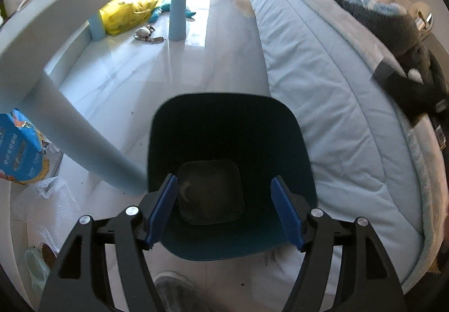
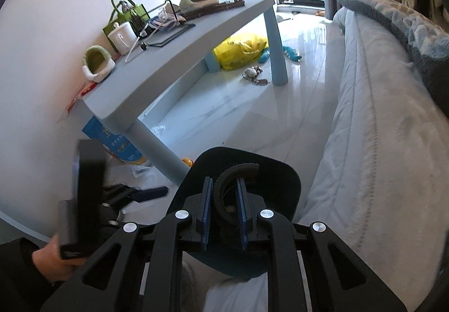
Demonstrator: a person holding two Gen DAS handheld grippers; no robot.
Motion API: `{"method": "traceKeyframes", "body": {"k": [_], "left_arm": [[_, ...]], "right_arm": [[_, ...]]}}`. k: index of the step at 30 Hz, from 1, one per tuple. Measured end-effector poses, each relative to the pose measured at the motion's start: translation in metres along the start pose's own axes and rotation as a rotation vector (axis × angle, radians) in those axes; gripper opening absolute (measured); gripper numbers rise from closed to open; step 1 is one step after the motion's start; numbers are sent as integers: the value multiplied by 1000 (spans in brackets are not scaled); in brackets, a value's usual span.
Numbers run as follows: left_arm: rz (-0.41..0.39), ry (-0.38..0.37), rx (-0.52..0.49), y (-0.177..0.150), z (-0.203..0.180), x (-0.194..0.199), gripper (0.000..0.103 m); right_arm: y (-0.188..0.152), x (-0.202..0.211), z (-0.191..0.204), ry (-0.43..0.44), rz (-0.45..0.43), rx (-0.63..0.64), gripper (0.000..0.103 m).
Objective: Collect trash
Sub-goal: 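Open both grippers to drop the roll and black piece into the bin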
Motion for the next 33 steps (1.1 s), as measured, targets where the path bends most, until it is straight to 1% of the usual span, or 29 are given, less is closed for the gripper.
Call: {"method": "traceKeyframes", "body": {"k": [7, 10, 14, 16, 18, 22, 27, 33], "left_arm": [[-90, 8, 31, 18, 23, 30, 72], [-138, 13, 39, 27, 30, 46, 69], [-196, 10, 50, 38, 38, 66, 66], [-224, 20, 49, 42, 41, 76, 63], [-242, 19, 53, 45, 43, 84, 60], [-270, -12, 79, 51, 46, 101, 57], [-300, -45, 84, 57, 45, 122, 48], [-328, -69, 86, 60, 45, 139, 48]], "right_arm": [[-7, -34, 1, -14, 59, -23, 17], [-9, -48, 3, -12, 73, -36, 17], [-16, -65, 4, -21, 108, -38, 17], [-21, -74, 4, -28, 129, -39, 17], [-24, -82, 4, -35, 147, -41, 17], [-33, -100, 1, -48, 186, -57, 17], [-48, -117, -4, -72, 239, -68, 17], [-64, -129, -16, -132, 295, -92, 17]]}}
Point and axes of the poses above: each gripper's, at about its wrist camera, not at the fingertips, and x roughly against the way its jaws point, z to its left, y to its top, the point moved 10 cm from there along -x, roughly the way its jaws point, and after that the axes turned 9 degrees about y, right-handed, at the moved point
